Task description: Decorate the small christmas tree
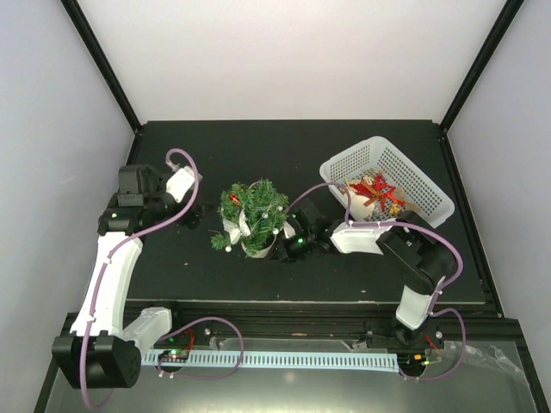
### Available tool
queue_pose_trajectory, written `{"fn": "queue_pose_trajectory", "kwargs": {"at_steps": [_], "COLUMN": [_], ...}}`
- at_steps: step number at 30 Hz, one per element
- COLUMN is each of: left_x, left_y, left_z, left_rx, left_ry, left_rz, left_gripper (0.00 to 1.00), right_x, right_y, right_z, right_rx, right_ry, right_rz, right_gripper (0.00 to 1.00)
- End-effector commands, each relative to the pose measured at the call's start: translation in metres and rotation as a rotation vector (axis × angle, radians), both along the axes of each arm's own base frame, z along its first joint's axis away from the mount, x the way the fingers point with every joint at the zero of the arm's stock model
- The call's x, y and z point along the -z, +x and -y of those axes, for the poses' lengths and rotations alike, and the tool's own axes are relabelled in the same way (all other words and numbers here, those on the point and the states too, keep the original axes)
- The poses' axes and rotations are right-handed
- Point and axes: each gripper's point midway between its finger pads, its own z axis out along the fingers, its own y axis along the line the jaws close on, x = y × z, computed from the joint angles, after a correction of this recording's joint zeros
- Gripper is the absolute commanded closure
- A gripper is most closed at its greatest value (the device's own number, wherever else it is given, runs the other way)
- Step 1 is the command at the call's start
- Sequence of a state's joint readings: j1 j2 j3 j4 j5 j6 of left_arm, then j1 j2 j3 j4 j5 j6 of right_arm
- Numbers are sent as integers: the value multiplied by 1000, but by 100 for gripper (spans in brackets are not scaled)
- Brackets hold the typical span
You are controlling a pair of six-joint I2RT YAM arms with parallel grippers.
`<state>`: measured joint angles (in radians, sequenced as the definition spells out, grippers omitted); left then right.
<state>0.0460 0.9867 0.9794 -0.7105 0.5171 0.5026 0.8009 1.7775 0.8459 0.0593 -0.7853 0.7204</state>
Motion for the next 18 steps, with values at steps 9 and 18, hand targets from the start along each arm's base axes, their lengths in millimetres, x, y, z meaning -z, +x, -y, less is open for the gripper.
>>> {"fn": "queue_pose_trajectory", "kwargs": {"at_steps": [9, 18], "left_x": [82, 109], "left_y": [-25, -28], "left_z": [-11, 1], "left_rx": [51, 126], "left_ry": [-17, -173], "left_rz": [-382, -544], "left_gripper": [1, 7], "right_x": [-10, -11], "right_y": [6, 10], "right_z": [-1, 0], "right_rx": [-15, -5], "right_ry": [-12, -14], "right_rz": [62, 68], "right_gripper": [99, 99]}}
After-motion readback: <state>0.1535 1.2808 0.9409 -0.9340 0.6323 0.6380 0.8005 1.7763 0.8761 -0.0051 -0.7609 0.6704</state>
